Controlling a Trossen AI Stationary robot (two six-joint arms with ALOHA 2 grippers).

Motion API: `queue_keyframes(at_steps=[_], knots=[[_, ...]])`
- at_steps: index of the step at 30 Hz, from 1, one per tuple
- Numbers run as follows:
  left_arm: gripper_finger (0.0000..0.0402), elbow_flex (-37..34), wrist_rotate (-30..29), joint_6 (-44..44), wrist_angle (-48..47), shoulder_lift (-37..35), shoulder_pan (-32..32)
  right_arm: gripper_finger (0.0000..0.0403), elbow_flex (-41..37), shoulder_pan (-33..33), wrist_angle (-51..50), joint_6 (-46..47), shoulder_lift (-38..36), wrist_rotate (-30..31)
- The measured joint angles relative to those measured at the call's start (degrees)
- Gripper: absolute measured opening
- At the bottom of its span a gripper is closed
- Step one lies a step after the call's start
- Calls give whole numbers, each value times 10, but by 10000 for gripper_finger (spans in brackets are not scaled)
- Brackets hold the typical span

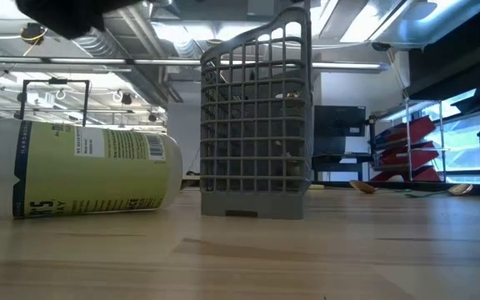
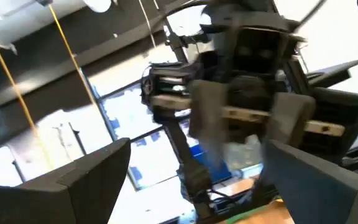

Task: Sort silverware
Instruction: Put the table knife into the silverware basket

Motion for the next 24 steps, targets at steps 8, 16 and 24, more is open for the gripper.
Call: queue_keyframes(at_steps=[8, 16, 24], knots=[[357, -76, -137, 32, 35, -9, -115, 128, 17, 79, -67, 50, 0, 110], [356, -114, -105, -46, -19, -7, -83, 128, 17, 112, -91, 93, 0, 145], [356, -114, -42, -73, -24, 1, -25, 128, 17, 111, -109, 105, 0, 145]])
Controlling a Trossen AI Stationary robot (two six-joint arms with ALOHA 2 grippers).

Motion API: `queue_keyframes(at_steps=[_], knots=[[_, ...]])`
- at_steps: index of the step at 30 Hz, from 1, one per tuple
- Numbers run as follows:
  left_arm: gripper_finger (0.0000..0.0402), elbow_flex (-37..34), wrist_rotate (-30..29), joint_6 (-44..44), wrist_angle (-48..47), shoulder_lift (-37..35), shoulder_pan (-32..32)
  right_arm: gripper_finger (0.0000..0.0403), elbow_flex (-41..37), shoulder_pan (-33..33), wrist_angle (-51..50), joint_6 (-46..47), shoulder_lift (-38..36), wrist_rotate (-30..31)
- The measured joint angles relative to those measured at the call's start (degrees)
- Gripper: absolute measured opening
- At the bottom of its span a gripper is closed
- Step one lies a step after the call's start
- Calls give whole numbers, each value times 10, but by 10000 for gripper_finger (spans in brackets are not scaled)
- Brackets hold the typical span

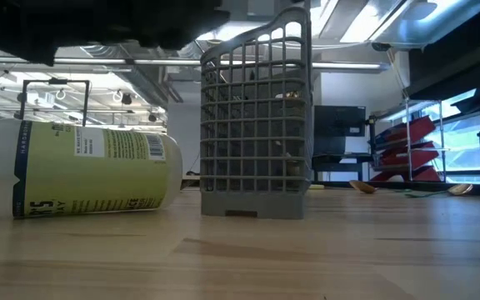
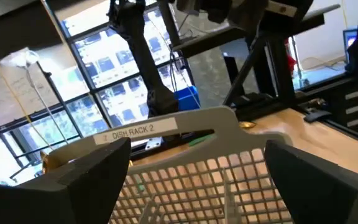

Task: Sort silverware
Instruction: Put the table knife into the silverware basket

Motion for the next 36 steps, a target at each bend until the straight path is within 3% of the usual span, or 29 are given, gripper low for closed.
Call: queue_keyframes(at_steps=[7, 16, 24, 36], knots=[[356, 0, 34, -15, 5, 22, 61, 128, 0, 0, -5, 9, 0, 0], [356, 1, 55, 10, 93, 29, 105, 128, 0, 0, -14, 11, 0, 0], [356, 7, 81, -10, 94, 29, 167, 128, 0, 0, -14, 15, 0, 0], [356, 48, 109, -5, 88, 29, 189, 128, 0, 0, -14, 15, 0, -7]])
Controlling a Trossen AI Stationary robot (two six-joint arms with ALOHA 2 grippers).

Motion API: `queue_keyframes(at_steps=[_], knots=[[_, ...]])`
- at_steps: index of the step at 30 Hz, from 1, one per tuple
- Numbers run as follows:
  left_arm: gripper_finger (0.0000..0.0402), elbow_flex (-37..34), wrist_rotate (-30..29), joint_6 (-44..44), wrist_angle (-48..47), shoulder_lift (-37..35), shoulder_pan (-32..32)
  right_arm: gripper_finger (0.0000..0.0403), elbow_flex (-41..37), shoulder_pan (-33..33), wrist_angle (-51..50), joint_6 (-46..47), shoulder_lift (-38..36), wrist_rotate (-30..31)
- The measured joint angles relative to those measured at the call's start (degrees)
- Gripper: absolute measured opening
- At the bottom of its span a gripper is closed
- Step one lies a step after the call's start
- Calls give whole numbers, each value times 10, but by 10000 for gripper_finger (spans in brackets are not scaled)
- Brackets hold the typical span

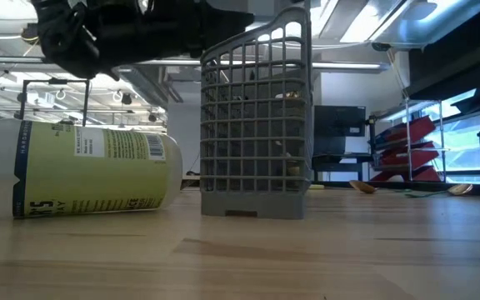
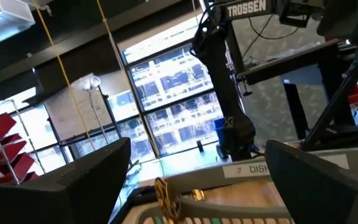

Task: Sort silverware
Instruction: Put the table knife into the silverware basket, then put the spoon into the silverware basket

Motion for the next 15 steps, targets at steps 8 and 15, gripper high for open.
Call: queue_keyframes(at_steps=[8, 15], knots=[[356, 1, 0, 1, 94, -13, -40, 128, 0, -8, -160, 118, 0, 72], [356, -21, -7, 22, 97, -45, -104, 128, -3, -79, -566, 576, -6, 7]])
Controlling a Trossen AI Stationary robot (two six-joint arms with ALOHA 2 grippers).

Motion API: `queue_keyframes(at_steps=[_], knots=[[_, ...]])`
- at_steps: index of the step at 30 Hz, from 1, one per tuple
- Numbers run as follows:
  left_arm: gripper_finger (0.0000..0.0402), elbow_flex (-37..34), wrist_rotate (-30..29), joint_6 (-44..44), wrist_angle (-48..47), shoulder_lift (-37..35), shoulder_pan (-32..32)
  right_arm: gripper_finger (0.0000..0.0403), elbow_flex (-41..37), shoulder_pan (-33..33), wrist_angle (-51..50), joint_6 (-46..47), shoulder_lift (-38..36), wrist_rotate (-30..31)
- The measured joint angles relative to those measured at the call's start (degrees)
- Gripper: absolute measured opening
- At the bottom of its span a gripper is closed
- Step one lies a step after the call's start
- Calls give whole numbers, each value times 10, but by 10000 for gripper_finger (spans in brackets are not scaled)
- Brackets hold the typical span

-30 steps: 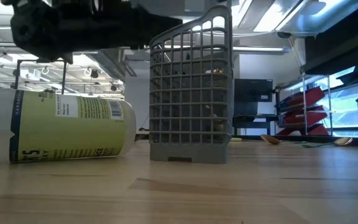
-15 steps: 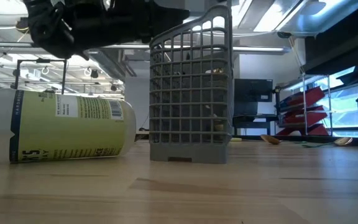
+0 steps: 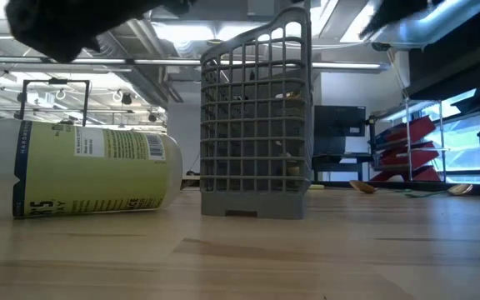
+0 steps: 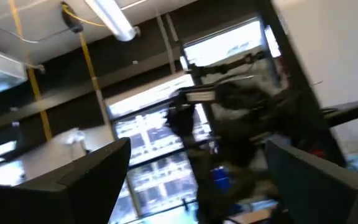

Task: Sort silverware
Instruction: Put the spoon into the silverware basket

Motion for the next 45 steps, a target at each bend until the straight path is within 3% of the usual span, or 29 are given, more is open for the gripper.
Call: queue_keyframes(at_steps=[4, 7, 13, 18, 23, 28, 34, 39, 45], knots=[[356, -41, 8, -49, 21, -4, 3, 128, -11, -74, -105, 78, -21, -118], [356, -76, 8, -98, 43, -4, 18, 128, -24, -166, -103, 8, -45, -208], [356, -108, 21, -128, 34, -4, 29, 128, -57, -389, -9, -358, -61, -315], [356, -124, 61, -128, 25, -4, 25, 113, -119, -556, 87, -687, -60, -460], [356, -143, 63, -130, 23, -4, 25, 93, -164, -645, 182, -879, -60, -504], [356, -146, 63, -130, 24, -4, 25, 88, -180, -669, 258, -988, -59, -540], [356, -146, 63, -130, 23, -4, 25, 88, -186, -692, 268, -1018, -42, -536], [356, -146, 64, -131, 23, -4, 25, 88, -186, -710, 269, -1018, 15, -530], [356, -146, 66, -130, 19, -4, 25, 88, -186, -711, 312, -1046, 83, -474]])
